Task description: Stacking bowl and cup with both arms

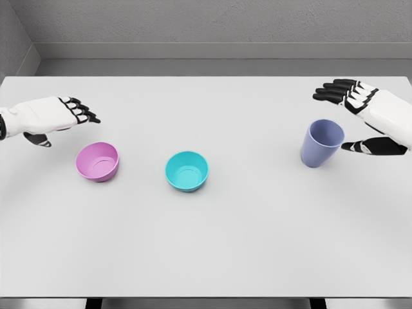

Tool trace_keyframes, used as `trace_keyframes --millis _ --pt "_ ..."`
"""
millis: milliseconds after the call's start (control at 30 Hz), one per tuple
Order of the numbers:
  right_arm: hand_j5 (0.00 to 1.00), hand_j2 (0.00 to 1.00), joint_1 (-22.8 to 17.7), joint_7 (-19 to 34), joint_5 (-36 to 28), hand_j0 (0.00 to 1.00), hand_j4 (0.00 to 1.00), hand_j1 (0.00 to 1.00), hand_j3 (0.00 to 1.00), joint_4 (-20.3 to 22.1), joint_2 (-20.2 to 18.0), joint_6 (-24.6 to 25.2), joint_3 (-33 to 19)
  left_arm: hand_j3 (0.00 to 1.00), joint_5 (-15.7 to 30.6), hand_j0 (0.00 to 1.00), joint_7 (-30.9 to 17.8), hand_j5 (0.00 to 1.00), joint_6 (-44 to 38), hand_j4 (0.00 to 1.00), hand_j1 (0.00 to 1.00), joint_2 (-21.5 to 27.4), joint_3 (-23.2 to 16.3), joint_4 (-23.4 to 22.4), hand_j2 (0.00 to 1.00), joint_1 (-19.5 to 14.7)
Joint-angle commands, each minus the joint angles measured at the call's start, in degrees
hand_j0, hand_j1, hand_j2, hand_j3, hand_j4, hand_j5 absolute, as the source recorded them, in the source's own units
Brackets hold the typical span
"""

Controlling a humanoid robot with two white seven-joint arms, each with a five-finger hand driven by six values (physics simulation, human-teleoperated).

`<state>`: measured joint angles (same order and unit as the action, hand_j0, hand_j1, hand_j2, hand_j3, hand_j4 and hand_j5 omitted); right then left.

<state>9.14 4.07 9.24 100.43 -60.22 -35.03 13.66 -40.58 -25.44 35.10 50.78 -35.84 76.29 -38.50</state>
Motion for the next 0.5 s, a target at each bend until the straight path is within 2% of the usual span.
trace_keyframes --millis 0,167,467 --pt "1.00 1.00 0.00 -0.11 -0.45 1.00 1.00 1.00 1.00 -0.06 -0.08 0.03 -0.04 1.00 0.15 1.00 -0.05 1.00 -0.10 1.00 1.00 0.20 -0.81 1.58 1.00 0.00" --pt "1.00 1.00 0.09 -0.11 -0.45 1.00 1.00 1.00 1.00 0.03 0.10 0.03 -0.04 1.00 0.15 1.00 -0.05 1.00 -0.10 1.00 1.00 0.20 -1.07 3.25 1.00 0.61" --pt "1.00 1.00 -0.09 -0.11 -0.45 1.00 1.00 1.00 1.00 0.03 -0.08 0.03 -0.04 1.00 0.15 1.00 -3.65 1.00 -0.10 1.00 1.00 0.55 -1.95 6.24 1.00 1.05"
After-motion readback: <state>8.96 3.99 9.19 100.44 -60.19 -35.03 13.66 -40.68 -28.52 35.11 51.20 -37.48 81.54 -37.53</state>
